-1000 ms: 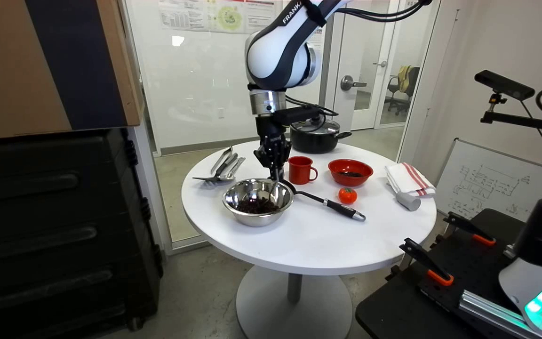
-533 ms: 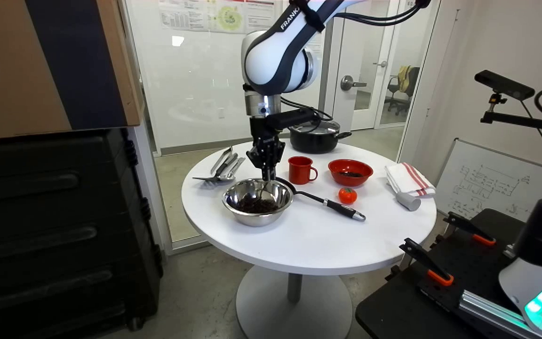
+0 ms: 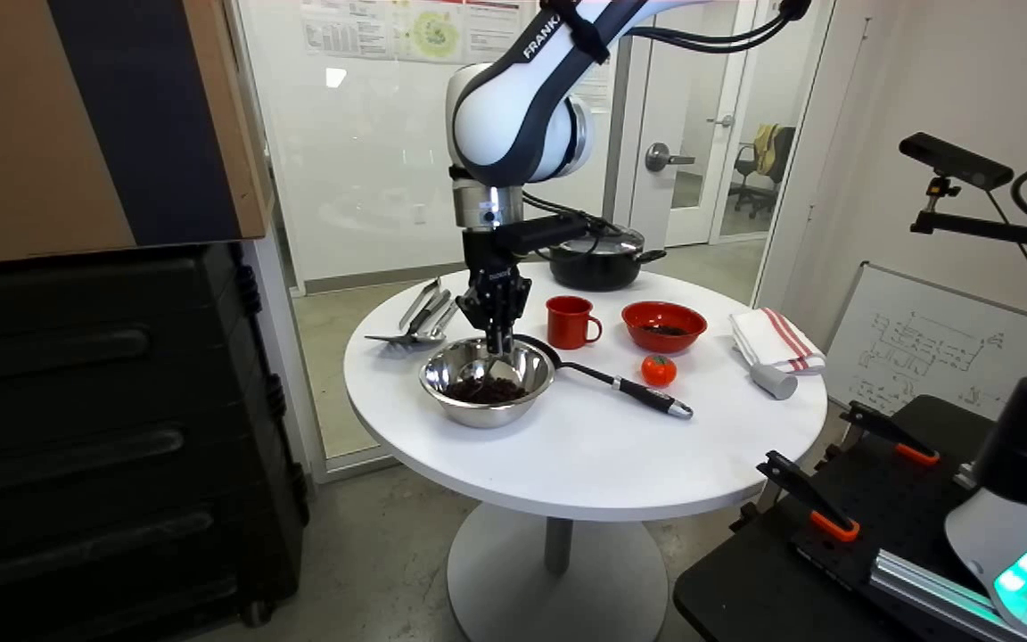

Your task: Take the spoon in the cup and mix the contents in the silver bowl, then put the spoon back in the cup and move it next to the silver bowl, then pick the tomato and put it in the red bowl

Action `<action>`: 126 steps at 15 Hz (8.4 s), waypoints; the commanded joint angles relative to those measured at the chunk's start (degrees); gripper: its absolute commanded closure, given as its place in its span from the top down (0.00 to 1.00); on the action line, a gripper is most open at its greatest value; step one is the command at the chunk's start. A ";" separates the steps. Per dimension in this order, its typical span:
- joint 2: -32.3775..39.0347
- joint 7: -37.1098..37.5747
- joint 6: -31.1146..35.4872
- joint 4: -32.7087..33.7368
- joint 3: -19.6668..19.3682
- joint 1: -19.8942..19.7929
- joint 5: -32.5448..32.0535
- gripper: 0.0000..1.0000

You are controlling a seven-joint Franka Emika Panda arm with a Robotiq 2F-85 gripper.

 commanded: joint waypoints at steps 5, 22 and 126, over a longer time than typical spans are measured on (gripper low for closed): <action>-0.47 -1.33 -3.62 -0.30 0.69 -0.64 2.41 0.04; -4.36 -8.75 -16.73 1.14 2.22 -4.17 9.02 0.04; -3.66 -12.78 7.14 -6.73 -10.35 -15.81 -5.92 1.00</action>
